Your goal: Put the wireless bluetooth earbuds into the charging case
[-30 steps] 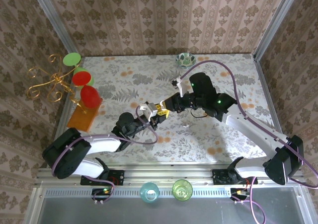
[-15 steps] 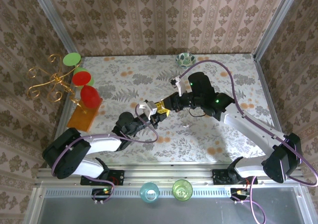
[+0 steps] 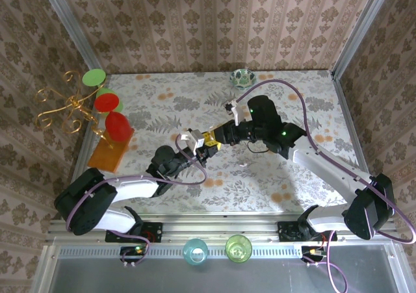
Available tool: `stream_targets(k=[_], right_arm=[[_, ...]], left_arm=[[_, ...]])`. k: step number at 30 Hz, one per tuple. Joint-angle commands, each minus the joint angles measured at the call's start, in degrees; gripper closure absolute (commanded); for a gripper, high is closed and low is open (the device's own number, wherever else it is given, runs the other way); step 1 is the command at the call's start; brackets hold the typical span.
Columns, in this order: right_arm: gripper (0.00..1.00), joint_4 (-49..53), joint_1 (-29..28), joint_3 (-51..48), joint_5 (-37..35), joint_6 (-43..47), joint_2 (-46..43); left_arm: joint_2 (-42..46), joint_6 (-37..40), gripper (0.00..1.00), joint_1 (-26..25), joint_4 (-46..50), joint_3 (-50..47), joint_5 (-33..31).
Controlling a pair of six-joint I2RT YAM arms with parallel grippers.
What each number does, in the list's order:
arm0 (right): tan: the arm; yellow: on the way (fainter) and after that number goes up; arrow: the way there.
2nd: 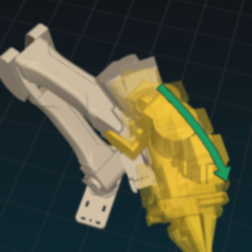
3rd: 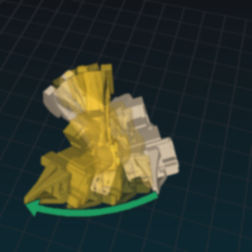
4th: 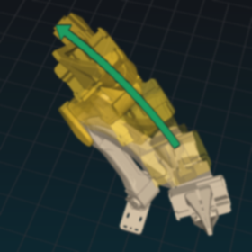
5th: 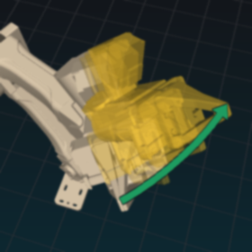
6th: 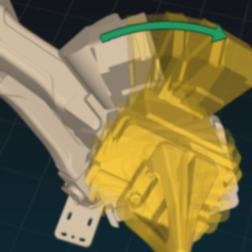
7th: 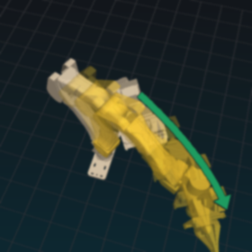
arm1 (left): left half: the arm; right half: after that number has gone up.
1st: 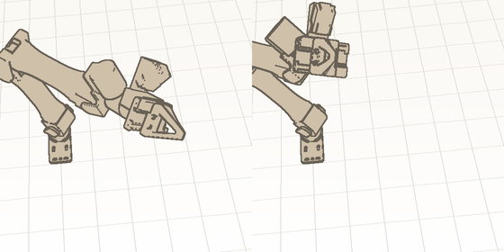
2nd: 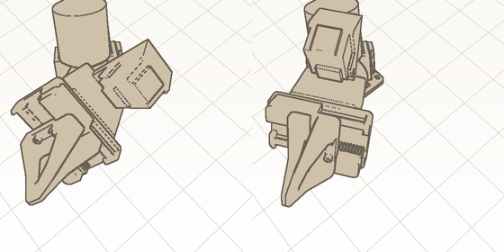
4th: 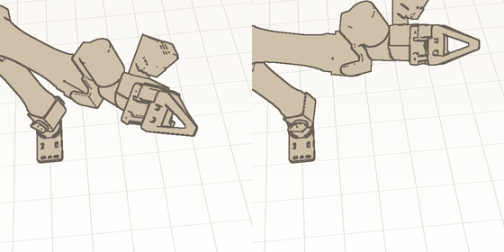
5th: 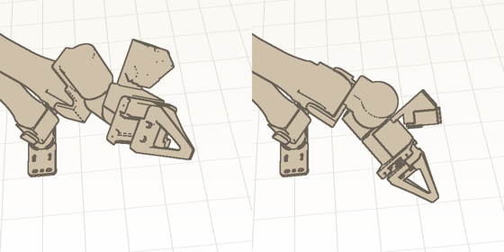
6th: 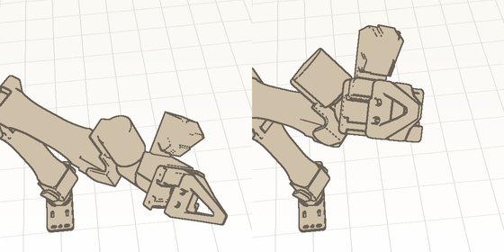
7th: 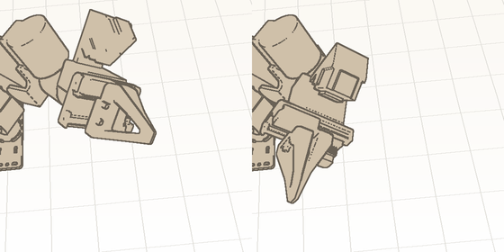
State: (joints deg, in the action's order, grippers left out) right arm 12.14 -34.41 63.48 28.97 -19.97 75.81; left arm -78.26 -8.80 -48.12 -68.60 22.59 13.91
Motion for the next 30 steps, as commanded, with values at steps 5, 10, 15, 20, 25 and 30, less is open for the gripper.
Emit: stream_targets(k=[5,10,15,20,25,30], right_arm=[[0.56,2.8,0.7,-0.1,-4.2,1.5,-3.4],[0.49,4.6,0.6,0.0,-5.2,3.5,-4.5],[0.49,5.8,0.6,-0.1,-5.1,3.8,-3.6],[0.51,6.6,0.6,0.4,-5.9,4.2,-3.1],[0.52,9.4,0.6,1.5,-8.6,5.6,-3.0],[0.52,9.2,0.6,1.8,-8.1,5.5,-4.0]], left_arm=[[2.4,-0.7,1.00,-0.4,-3.8,1.9,0.3],[2.3,-0.7,1.00,-0.4,-3.8,2.1,0.5],[2.2,-0.7,1.00,-0.5,-3.7,2.5,1.0],[2.5,-0.8,1.00,-0.5,-3.8,2.6,1.2],[3.3,-0.4,1.00,-0.5,-2.9,2.6,0.9],[2.9,0.2,1.00,-0.5,-2.6,2.4,0.3]])
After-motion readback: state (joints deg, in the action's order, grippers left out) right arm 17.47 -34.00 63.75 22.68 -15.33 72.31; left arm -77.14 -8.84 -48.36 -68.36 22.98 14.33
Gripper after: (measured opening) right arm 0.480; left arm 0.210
